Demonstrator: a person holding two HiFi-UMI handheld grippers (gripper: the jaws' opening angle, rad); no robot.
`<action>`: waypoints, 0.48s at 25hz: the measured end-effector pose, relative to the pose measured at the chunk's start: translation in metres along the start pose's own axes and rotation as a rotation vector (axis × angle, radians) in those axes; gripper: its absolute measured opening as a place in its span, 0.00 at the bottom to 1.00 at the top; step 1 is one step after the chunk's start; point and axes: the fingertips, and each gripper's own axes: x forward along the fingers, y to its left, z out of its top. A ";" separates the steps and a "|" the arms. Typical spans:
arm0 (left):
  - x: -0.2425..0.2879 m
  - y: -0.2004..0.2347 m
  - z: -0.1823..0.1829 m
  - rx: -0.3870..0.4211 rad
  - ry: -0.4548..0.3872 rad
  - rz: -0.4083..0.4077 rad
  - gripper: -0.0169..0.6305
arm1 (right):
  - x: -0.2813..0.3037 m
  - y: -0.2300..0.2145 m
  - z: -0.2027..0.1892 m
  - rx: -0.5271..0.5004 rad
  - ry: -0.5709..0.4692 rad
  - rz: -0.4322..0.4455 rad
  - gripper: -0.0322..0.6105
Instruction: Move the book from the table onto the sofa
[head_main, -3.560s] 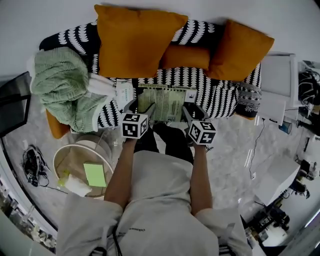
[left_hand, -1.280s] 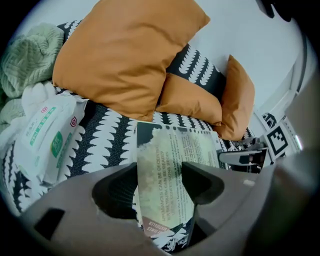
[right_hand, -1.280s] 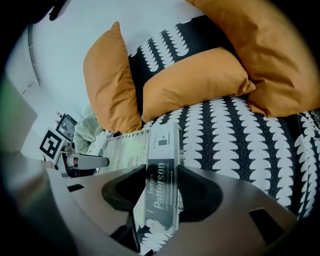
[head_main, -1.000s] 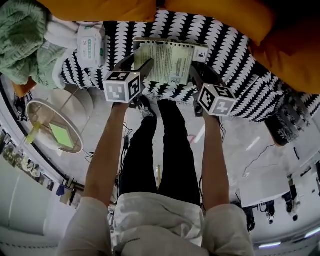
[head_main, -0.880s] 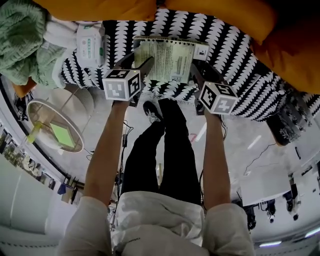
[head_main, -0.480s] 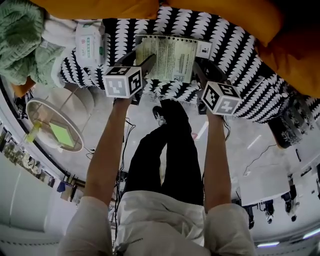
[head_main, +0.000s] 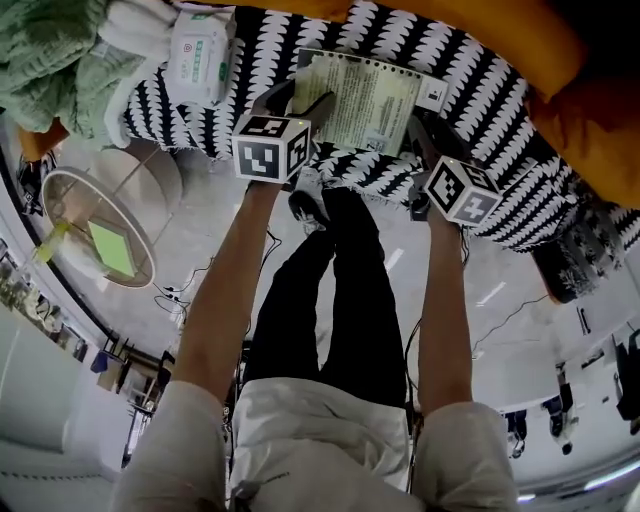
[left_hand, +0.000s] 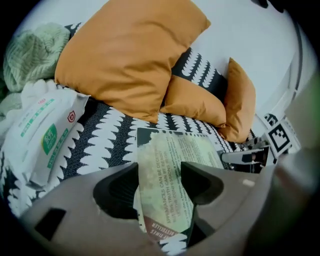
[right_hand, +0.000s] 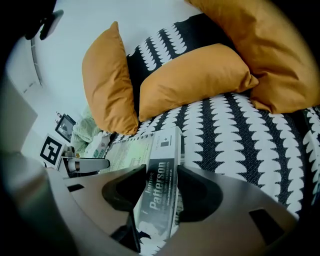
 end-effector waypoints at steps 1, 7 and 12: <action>-0.004 -0.001 -0.001 0.029 -0.008 0.005 0.44 | -0.003 0.001 -0.001 -0.010 -0.002 -0.001 0.35; -0.048 -0.011 -0.021 0.049 -0.072 0.001 0.42 | -0.031 0.014 0.000 -0.097 -0.044 -0.028 0.35; -0.088 -0.046 -0.036 0.121 -0.094 -0.034 0.42 | -0.067 0.045 -0.012 -0.177 -0.074 -0.034 0.35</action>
